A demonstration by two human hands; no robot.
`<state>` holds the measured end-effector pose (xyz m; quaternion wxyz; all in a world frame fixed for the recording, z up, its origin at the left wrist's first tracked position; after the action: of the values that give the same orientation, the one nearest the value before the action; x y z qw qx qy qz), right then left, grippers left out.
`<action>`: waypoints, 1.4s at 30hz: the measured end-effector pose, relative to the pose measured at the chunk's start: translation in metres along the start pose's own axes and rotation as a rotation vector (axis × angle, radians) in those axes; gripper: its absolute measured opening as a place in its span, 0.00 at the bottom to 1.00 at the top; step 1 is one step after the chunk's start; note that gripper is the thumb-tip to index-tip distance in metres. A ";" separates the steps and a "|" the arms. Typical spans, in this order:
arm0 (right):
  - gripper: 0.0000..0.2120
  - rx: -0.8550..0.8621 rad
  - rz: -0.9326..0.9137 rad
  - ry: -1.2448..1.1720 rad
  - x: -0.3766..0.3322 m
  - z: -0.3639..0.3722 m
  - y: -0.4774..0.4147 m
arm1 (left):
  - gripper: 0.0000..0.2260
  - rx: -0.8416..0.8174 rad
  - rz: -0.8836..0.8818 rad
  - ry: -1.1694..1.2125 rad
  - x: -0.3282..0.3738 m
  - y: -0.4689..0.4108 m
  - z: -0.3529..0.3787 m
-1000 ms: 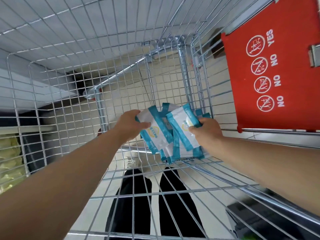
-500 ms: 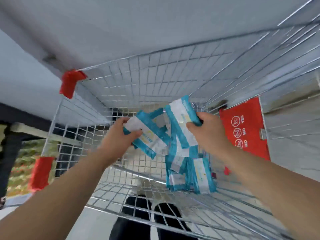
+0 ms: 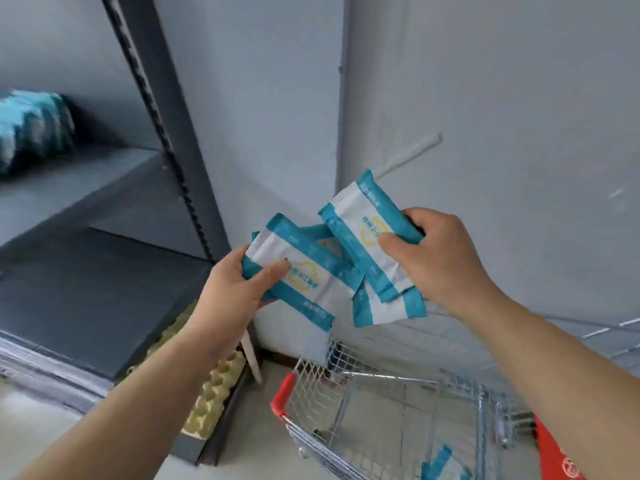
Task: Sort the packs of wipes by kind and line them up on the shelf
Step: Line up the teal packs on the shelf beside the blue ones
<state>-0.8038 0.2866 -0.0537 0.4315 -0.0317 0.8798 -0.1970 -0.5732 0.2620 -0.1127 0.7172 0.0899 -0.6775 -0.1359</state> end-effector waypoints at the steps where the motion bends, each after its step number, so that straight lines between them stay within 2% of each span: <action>1: 0.06 0.003 -0.026 -0.013 -0.027 0.011 -0.008 | 0.11 0.025 0.030 0.019 0.016 0.005 -0.024; 6: 0.06 0.020 -0.082 -0.116 -0.146 0.084 -0.043 | 0.12 0.145 0.168 0.081 0.087 0.022 -0.152; 11: 0.08 -0.050 0.030 -0.268 -0.221 0.176 -0.078 | 0.18 0.283 0.239 0.066 0.137 0.023 -0.277; 14: 0.05 -0.080 0.113 -0.305 -0.245 0.228 -0.099 | 0.20 0.355 0.240 0.053 0.152 0.012 -0.336; 17: 0.08 -0.106 0.175 -0.274 -0.256 0.274 -0.121 | 0.24 0.406 0.197 0.047 0.159 -0.009 -0.382; 22: 0.08 -0.166 0.231 -0.135 -0.259 0.339 -0.155 | 0.26 0.409 0.164 0.063 0.167 -0.054 -0.431; 24: 0.09 -0.196 0.228 -0.079 -0.259 0.360 -0.168 | 0.24 0.406 0.159 0.052 0.172 -0.073 -0.443; 30: 0.18 -0.360 0.244 0.125 -0.250 0.398 -0.197 | 0.11 0.336 0.125 0.051 0.187 -0.122 -0.473; 33: 0.27 -0.393 0.107 0.246 -0.261 0.393 -0.208 | 0.07 0.263 0.117 0.065 0.194 -0.133 -0.479; 36: 0.20 -0.344 -0.104 0.067 -0.291 0.396 -0.218 | 0.06 0.164 0.088 0.108 0.199 -0.146 -0.487; 39: 0.21 -0.423 -0.064 -0.158 -0.314 0.418 -0.220 | 0.07 0.025 0.062 0.099 0.205 -0.157 -0.494; 42: 0.16 -0.397 0.041 -0.253 -0.326 0.438 -0.219 | 0.09 -0.101 0.042 0.069 0.212 -0.168 -0.503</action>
<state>-0.2869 0.0189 0.0313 0.5277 -0.1224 0.8405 -0.0059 -0.0750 0.0081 0.0026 0.7465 0.0440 -0.6464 -0.1517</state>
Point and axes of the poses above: each hand's wrist, its own y-axis away from the middle knuckle, its own z-axis out of the palm, x = y × z, the point moved 4 cm from there along -y, towards the middle knuckle, and after that the axes turned 11 degrees about -z, right-handed, at the moved point
